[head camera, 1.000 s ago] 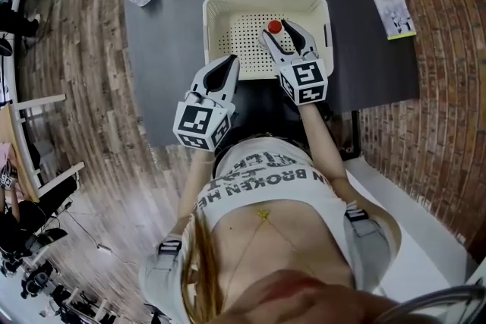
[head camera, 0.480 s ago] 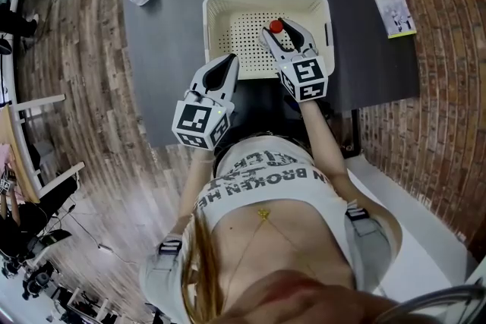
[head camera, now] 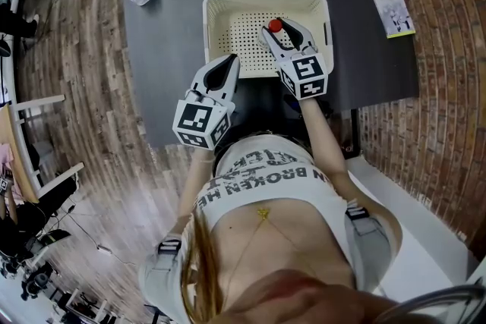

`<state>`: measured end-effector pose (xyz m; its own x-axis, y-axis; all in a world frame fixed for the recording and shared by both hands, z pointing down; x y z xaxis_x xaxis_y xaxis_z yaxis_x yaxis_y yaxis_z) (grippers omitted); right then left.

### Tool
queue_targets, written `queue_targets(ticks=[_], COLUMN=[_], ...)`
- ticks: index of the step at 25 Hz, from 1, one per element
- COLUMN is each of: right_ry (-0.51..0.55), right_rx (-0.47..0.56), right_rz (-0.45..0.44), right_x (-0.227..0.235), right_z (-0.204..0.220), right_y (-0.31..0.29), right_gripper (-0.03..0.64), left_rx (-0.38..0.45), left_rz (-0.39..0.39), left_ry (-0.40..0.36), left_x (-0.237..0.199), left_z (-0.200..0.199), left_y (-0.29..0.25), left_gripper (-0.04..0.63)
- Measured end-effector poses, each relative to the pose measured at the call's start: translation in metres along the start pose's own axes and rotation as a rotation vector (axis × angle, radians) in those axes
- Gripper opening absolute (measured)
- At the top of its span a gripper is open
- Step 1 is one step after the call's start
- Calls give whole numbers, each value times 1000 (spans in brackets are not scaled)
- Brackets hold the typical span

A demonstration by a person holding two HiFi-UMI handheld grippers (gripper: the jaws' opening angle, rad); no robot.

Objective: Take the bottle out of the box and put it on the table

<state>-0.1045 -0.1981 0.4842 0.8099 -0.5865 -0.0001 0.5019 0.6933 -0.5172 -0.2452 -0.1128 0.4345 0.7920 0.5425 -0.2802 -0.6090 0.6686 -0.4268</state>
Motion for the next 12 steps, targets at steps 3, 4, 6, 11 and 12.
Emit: queue_targets(ticks=[3,4,6,11,12], right_ry=[13,18,25,32,33], right_rx=[-6,-4,4,36,45], right_rz=[-11,-15,-25,-61,-69], right_x=[-2,-3,-5,-3,-2], right_z=[-2,-3,-8,-29,-35], right_y=[3,5,10,28,32], right_gripper=[158,158,158,156,156], left_rx=[2,3,4,4,4], left_rz=[-1,-2,-4,-3,-2], left_ry=[-1,-1,0,-1,-2], left_x=[0,1,1,3,4], left_z=[1,1,1,3,4], left_y=[2,2,4,5,5], left_gripper=[0,0,0,0,0])
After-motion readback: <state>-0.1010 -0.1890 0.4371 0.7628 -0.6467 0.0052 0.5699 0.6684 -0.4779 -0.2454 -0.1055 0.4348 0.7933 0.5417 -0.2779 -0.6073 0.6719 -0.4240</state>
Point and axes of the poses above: the fingertips, and each gripper's own axes: y backward along the fingers, x to its right, z out of its underside, the point moved 5 cm from there along y, backward along the fingers, and after that the axes turned 10 degrees about -x, right-handed, at the moved point
